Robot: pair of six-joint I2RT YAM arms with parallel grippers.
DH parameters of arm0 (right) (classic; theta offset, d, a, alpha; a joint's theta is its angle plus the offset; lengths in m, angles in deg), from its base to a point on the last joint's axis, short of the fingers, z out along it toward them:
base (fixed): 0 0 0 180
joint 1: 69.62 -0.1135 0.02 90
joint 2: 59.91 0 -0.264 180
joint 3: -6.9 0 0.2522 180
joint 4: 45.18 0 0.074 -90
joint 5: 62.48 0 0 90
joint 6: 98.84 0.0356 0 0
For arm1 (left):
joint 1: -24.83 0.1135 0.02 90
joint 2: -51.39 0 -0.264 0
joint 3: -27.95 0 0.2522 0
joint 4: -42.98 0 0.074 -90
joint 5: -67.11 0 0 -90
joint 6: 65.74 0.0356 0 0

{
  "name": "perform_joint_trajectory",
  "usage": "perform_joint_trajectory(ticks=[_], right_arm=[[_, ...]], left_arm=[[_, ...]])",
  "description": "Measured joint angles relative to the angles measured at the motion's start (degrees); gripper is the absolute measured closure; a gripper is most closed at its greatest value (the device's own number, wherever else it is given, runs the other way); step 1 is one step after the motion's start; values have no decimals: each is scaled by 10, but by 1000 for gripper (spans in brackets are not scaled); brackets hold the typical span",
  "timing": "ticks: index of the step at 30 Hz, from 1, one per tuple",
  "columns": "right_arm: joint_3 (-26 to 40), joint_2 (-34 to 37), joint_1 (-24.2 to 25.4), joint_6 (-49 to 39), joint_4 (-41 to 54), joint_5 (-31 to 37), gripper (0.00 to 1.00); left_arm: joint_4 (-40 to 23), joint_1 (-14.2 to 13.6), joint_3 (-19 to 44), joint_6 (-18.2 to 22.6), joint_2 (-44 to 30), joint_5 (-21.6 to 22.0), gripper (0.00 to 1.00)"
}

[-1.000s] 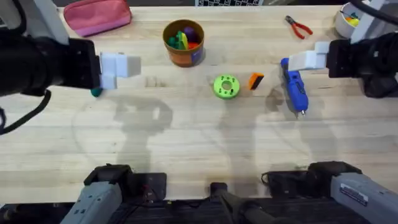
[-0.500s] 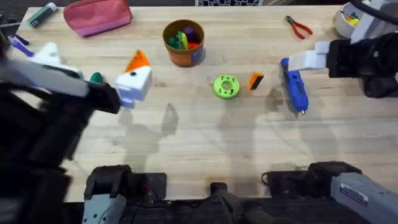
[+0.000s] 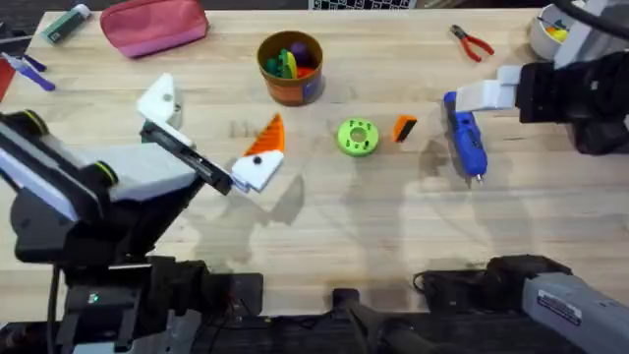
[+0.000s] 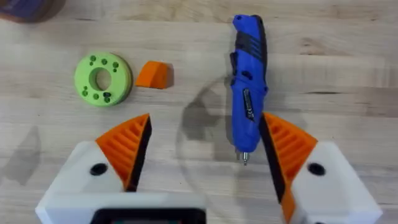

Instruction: Pick up the gripper from the table and insert it into the empty holder that is missing its gripper. Then pick up a screw, insert it into the mounting hole, and use the screwdriver to tighten it. Finally, clean up the table by picking up the vegetable and placing it into the bucket.

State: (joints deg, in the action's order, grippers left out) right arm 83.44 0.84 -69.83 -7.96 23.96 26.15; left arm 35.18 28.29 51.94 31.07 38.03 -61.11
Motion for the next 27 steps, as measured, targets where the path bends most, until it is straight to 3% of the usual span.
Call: perform_joint_trajectory(ticks=[8,12,15,20,27], right_arm=[[0,0,0,0,0,0,8],[0,0,0,0,0,0,8],[0,0,0,0,0,0,8],[0,0,0,0,0,0,9],[0,0,0,0,0,0,7]], left_arm=[[18,0,-31,0,15,-106,15],[20,0,-52,0,94,-164,14],[23,0,-63,-3,125,-187,15],[29,-1,-79,-45,132,-206,13],[-2,-32,-97,-70,132,-232,15]])
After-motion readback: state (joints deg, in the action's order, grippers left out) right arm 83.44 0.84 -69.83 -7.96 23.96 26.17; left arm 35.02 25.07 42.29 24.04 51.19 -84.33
